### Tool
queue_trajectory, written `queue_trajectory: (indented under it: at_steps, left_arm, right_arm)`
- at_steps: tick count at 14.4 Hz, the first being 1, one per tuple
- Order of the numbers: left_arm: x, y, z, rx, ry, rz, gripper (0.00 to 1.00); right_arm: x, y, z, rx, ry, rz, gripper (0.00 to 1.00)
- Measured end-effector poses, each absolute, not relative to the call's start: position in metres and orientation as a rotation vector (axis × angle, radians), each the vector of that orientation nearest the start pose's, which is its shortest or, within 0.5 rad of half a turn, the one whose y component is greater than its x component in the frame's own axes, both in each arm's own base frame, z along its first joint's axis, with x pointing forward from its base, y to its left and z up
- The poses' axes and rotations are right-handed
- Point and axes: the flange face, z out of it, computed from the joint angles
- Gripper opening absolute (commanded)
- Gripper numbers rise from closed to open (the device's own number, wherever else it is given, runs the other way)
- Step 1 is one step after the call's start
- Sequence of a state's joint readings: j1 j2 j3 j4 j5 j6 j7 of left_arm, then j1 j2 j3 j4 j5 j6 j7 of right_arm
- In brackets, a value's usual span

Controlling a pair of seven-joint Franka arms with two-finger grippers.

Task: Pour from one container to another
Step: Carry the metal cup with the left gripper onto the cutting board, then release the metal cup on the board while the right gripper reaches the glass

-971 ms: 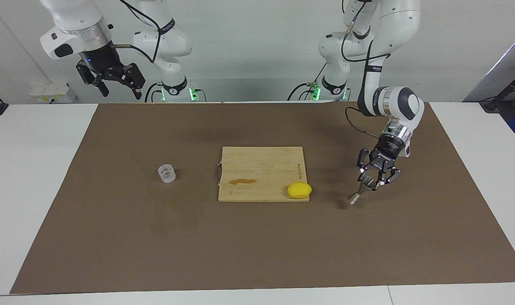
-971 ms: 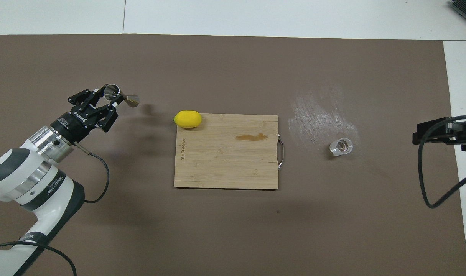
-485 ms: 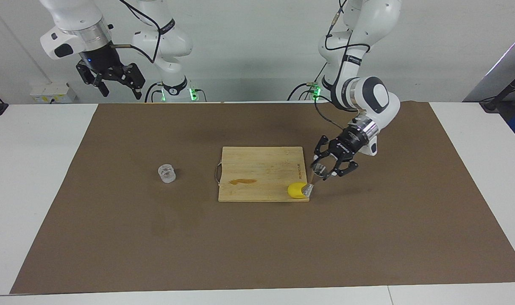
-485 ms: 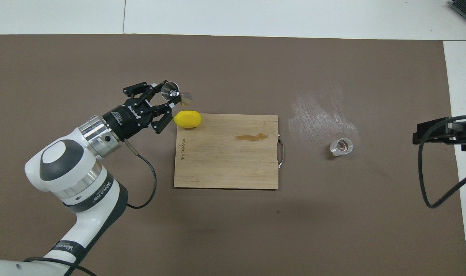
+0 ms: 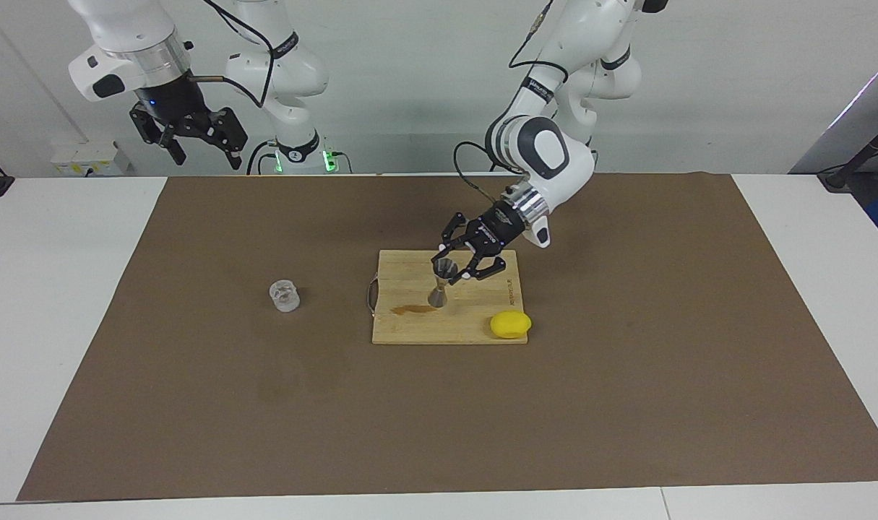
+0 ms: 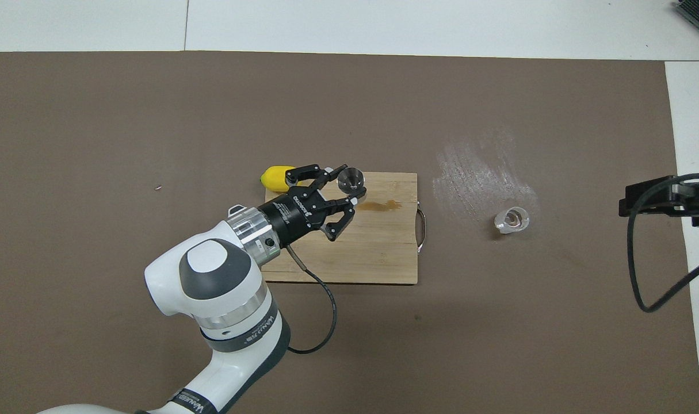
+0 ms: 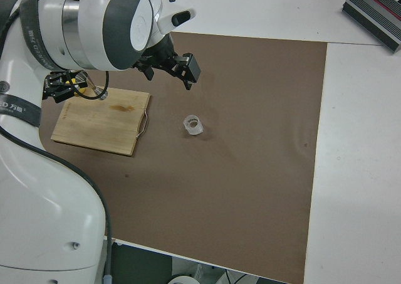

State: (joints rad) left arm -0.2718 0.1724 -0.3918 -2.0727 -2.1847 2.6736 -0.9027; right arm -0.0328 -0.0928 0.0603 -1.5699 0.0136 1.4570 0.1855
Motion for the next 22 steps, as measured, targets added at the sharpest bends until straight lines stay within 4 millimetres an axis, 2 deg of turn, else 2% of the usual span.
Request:
queue_trajectory:
  at_steps: [2,5,8,12,14,16,18,22]
  left_arm:
    - [0.471,-0.354,0.35,0.865,1.814,-0.898,0.0]
    - [0.478,-0.372,0.343,0.864,1.808,-0.928,0.0]
    - [0.481,-0.377,0.332,0.878,1.811,-0.928,0.0]
    - [0.481,-0.376,0.323,0.9,1.809,-0.912,0.0]
    - [0.48,-0.378,0.321,0.91,1.808,-0.911,0.0]
    - [0.477,-0.381,0.319,0.919,1.806,-0.914,0.0]
    - [0.476,-0.382,0.319,0.923,1.805,-0.915,0.0]
    - [0.478,-0.38,0.315,0.93,1.81,-0.907,0.0]
  right_arm:
    - [0.513,0.018,0.665,-3.126,0.244,0.033,0.91]
    - [0.513,0.018,0.664,-3.122,0.291,0.035,0.91]
    - [0.517,0.019,0.656,-3.078,0.605,0.061,0.91]
    - [0.531,0.022,0.632,-2.884,1.096,0.174,0.92]
    - [0.537,0.021,0.619,-2.773,1.31,0.234,1.0]
    - [0.544,0.012,0.601,-2.6,1.536,0.287,1.0]
    - [0.55,-0.007,0.576,-2.418,1.721,0.343,1.0]
    - [0.553,-0.056,0.506,-2.101,1.918,0.496,1.0]
